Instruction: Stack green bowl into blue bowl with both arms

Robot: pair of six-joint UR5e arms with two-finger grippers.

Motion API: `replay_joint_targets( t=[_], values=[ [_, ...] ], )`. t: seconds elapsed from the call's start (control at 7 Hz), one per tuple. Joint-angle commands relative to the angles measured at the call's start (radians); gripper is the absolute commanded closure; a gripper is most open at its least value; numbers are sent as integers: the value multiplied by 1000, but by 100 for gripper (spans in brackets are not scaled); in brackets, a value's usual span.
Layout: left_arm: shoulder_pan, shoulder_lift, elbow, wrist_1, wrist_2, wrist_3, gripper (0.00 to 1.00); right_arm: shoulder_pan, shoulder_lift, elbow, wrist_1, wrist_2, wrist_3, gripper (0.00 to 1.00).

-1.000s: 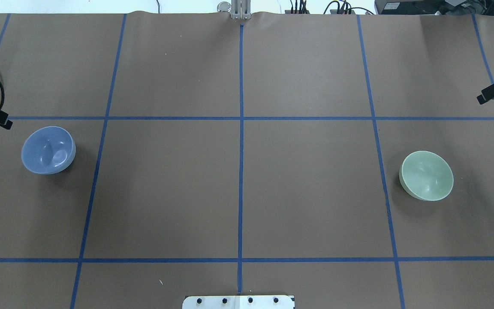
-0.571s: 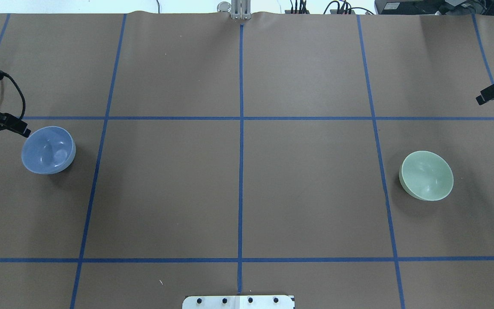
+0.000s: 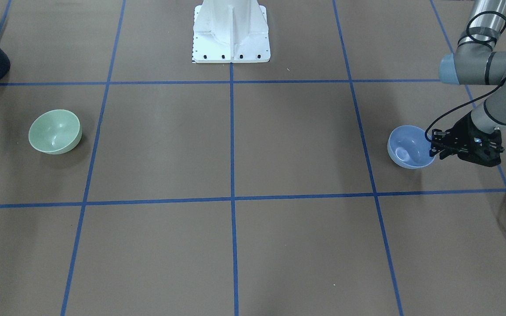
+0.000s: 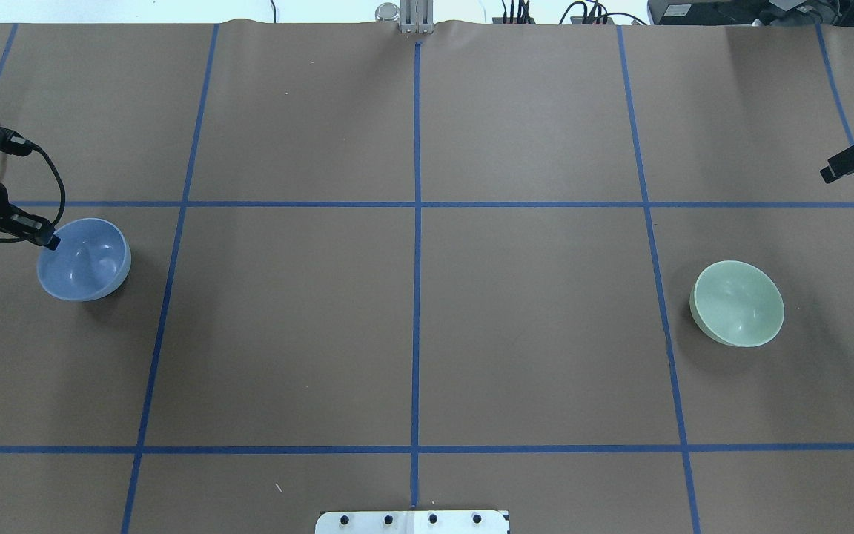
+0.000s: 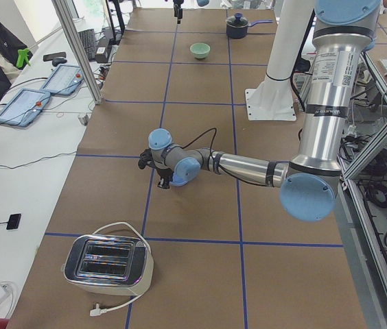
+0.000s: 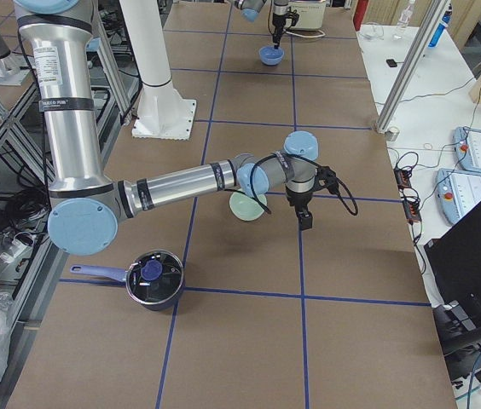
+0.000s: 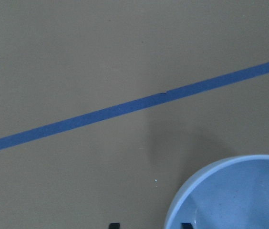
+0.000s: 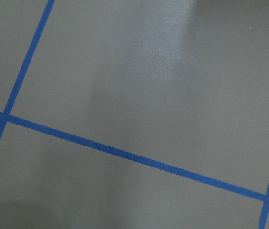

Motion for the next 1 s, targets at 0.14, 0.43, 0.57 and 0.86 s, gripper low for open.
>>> replay_joint_targets(
  t=[0.14, 0.43, 0.57, 0.86],
  values=[
    [8, 3, -17, -7, -9, -5, 100, 0, -1, 1, 0, 0, 0, 0],
    [8, -15, -132, 57, -87, -90, 100, 0, 0, 1, 0, 0, 0, 0],
    [8, -70, -149, 84, -86, -197, 100, 0, 0, 1, 0, 2, 0, 0],
    [87, -230, -149, 156, -81, -428, 100, 0, 5, 1, 0, 3, 2, 0]
  ],
)
